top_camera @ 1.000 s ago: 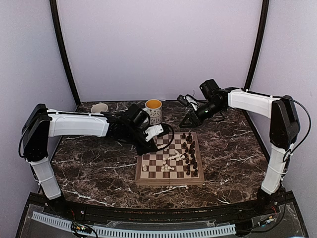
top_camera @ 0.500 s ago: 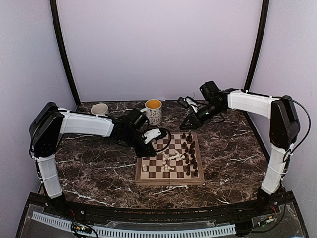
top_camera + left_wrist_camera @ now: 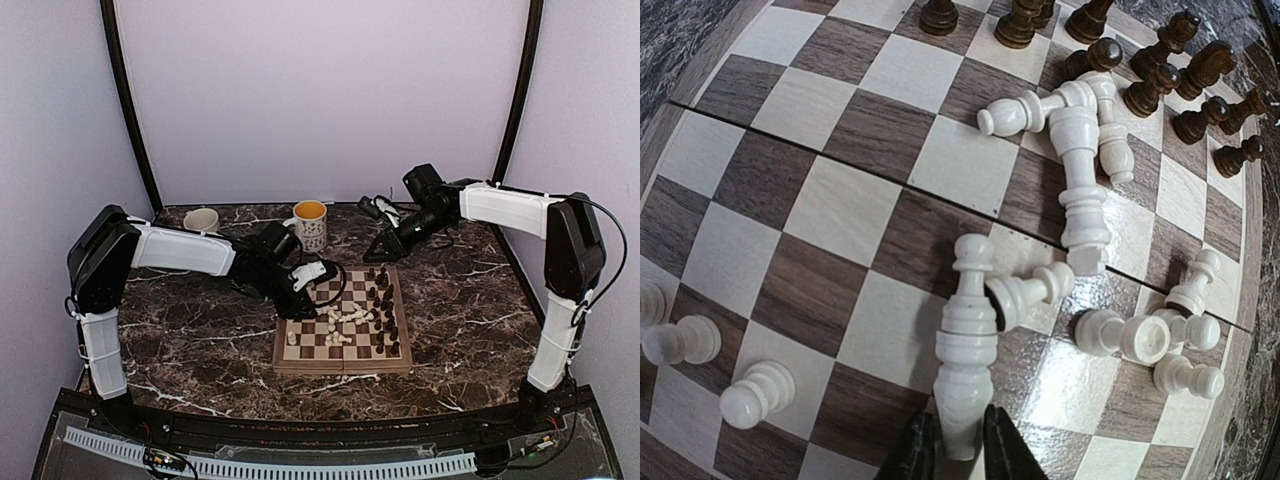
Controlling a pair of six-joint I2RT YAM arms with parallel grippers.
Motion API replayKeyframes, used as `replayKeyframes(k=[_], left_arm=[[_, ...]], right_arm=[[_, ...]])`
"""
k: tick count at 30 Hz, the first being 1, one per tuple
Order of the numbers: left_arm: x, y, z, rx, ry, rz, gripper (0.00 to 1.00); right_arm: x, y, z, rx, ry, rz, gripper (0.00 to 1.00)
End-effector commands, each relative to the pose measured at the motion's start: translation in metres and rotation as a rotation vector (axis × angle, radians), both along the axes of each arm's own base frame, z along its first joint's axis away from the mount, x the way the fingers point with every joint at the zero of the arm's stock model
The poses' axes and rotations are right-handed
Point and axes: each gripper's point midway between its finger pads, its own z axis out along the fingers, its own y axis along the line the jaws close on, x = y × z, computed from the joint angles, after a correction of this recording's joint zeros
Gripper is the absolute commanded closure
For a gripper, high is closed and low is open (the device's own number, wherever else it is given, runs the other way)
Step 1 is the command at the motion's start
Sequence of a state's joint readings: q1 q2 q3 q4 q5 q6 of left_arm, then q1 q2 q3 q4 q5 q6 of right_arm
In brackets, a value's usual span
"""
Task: Set up the chess pieces on the board
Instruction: Place the chess pile on the chessboard, then pick up the chess pile from the chessboard, then place the chess pile on the chessboard.
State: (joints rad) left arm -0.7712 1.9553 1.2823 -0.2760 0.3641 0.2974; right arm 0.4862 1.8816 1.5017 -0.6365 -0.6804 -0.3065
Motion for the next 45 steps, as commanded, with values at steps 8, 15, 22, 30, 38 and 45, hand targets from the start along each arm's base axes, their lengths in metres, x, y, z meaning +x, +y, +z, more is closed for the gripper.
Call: replayKeyframes(k=[8,15,22,30,38,45], left_arm=[[0.001,-0.007,0.005,-0.022,0.029,0.003,0.74],[0.002,-0.002,-0.001,0.050,-0.013,-0.011,0.73],[0.000,-0.004,0.000,0.064,-0.008,-0.030,0.88],[0.005,-0.017,0.046,-0.042,-0.052,-0.023,0.96],[-0.001,-0.018,0.061,-0.086,-0.044,-0.022,0.98],[-0.005,-0.013,0.031,-0.049,-0.004,-0.010,0.98]], right_arm=[[-0.003,0.000,-0.002,-0.007,-0.008,0.015,0.69],[-0.002,0.001,-0.004,-0.012,-0.005,0.018,0.69],[-0.002,0.001,-0.002,-0.011,-0.004,0.018,0.69],[0.001,0.001,0.008,-0.006,-0.021,0.009,0.69],[0.003,0.003,0.010,-0.001,-0.006,0.004,0.69],[0.003,0.002,0.009,-0.004,-0.008,0.002,0.69]])
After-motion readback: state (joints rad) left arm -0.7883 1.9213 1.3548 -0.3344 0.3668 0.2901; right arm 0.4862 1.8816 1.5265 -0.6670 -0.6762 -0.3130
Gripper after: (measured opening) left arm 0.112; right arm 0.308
